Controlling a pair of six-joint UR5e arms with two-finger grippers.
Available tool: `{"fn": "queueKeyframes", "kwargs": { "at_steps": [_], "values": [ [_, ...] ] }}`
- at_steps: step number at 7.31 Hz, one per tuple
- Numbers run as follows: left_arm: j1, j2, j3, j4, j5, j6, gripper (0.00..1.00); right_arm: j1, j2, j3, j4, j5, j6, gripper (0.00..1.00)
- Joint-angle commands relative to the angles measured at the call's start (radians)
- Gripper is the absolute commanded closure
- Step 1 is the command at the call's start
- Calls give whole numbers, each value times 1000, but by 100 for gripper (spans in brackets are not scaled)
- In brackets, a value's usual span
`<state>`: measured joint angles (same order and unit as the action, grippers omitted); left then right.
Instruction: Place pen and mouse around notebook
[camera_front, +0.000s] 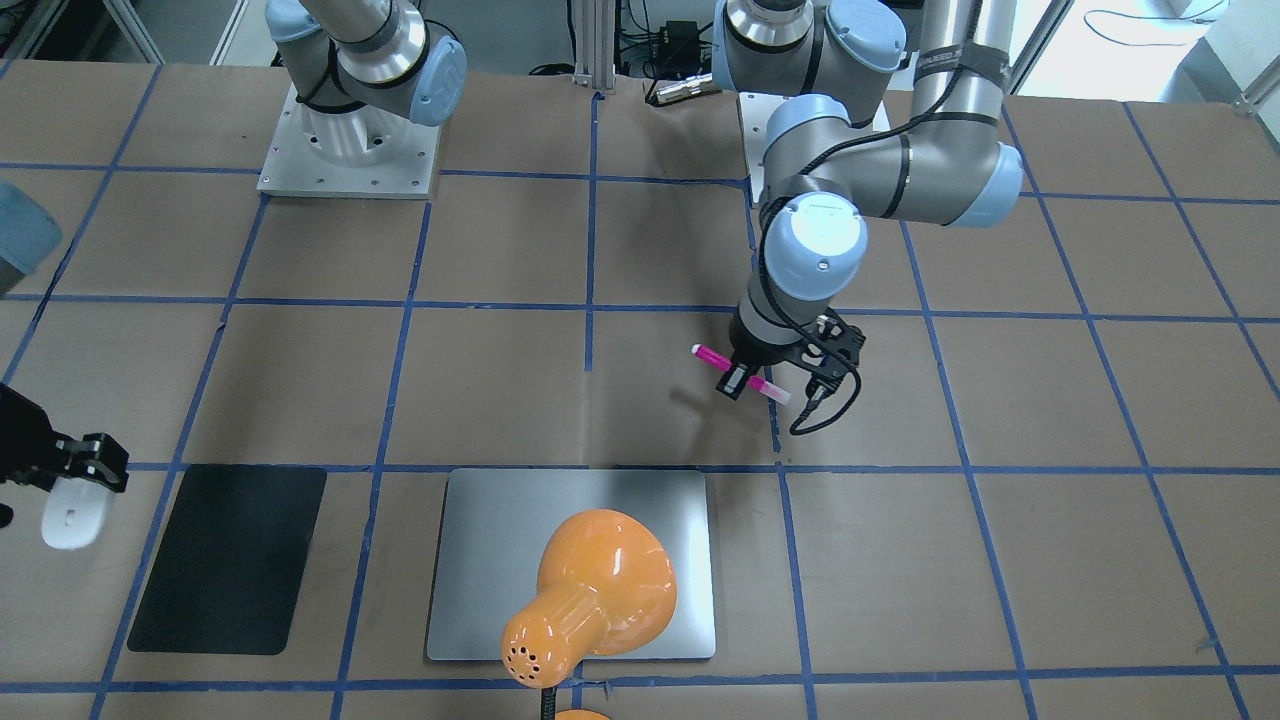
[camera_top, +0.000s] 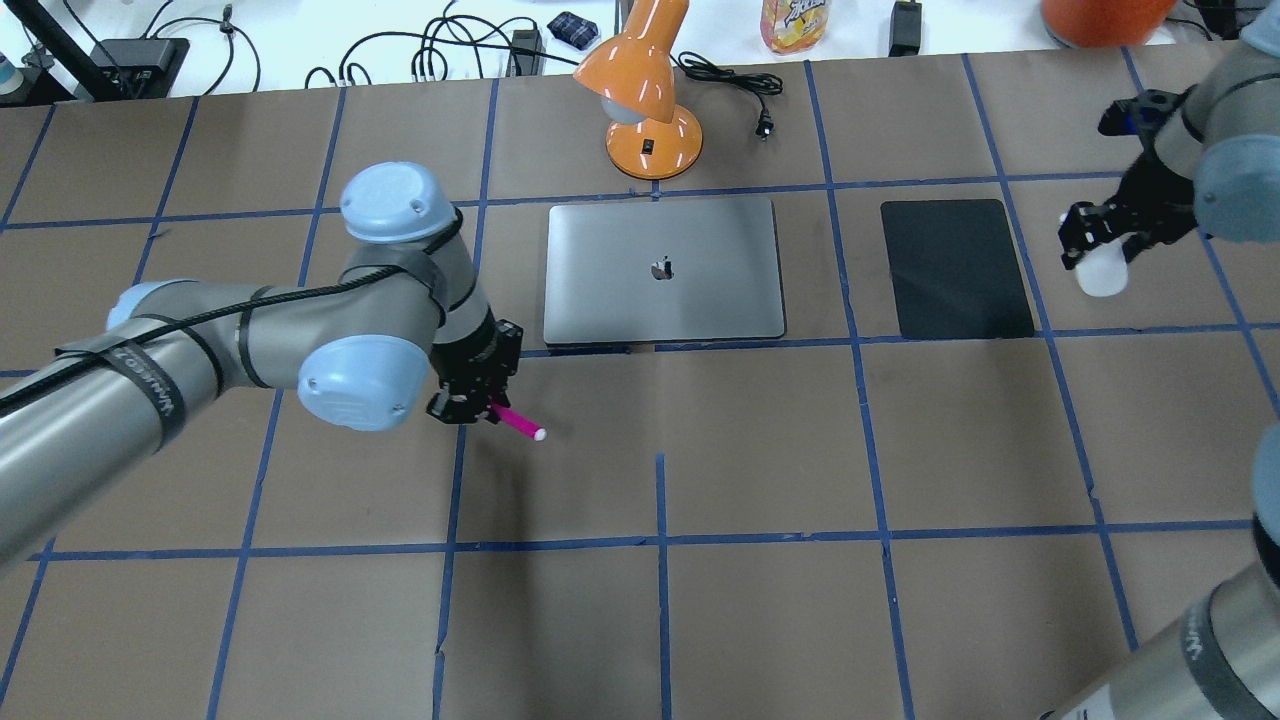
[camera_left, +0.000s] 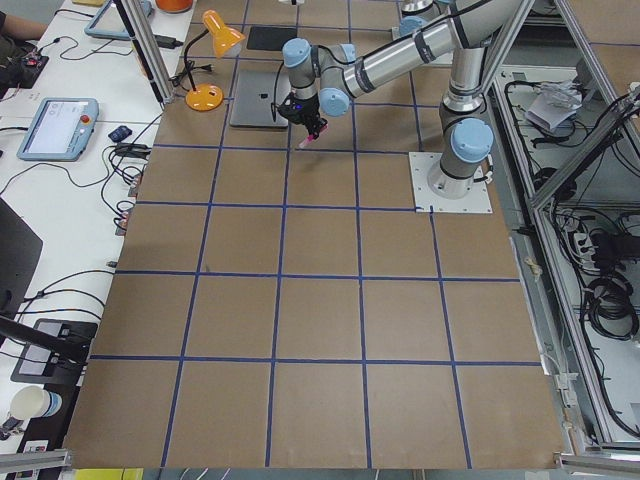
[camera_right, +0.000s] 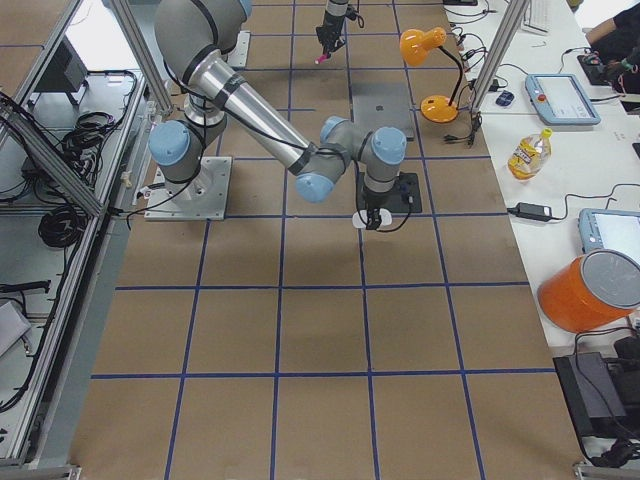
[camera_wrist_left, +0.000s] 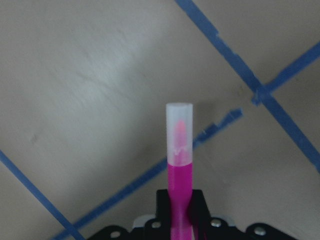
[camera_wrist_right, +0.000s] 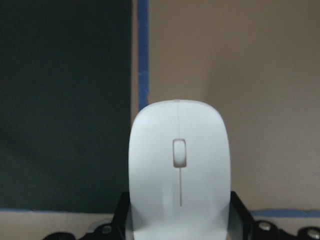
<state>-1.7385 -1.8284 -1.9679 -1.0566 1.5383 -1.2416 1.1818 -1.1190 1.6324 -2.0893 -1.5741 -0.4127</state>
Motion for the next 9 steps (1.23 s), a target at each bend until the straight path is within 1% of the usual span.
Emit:
{"fn": "queueKeyframes", "kwargs": {
  "at_steps": [1, 2, 3, 4, 5, 6, 7, 8, 9],
  "values": [
    [-154, -61, 26, 94, -56, -366, 100, 128, 109, -101, 3, 3, 176, 69],
    [-183, -89, 64, 93, -111, -471, 100, 130, 137, -95, -3, 5, 186, 69],
    [-196, -119, 95, 93, -118, -572, 100, 137, 149, -94, -30, 8, 225, 69],
    [-197, -149, 127, 96, -195, -622, 100, 160, 160, -95, -40, 11, 277, 69],
    [-206, -173, 139, 99, -211, -674, 100, 173, 162, -95, -37, 8, 279, 69],
    [-223, -190, 141, 99, -208, -687, 100, 173, 166, -92, -34, 8, 270, 69],
    [-226, -201, 142, 98, -207, -685, 100, 173, 166, -89, -26, 9, 264, 61],
    [-230, -212, 142, 92, -204, -679, 100, 173, 163, -85, -28, 8, 264, 5],
    [-236, -213, 142, 81, -199, -674, 92, 173, 157, -86, -28, 8, 270, 0]
  ]
}}
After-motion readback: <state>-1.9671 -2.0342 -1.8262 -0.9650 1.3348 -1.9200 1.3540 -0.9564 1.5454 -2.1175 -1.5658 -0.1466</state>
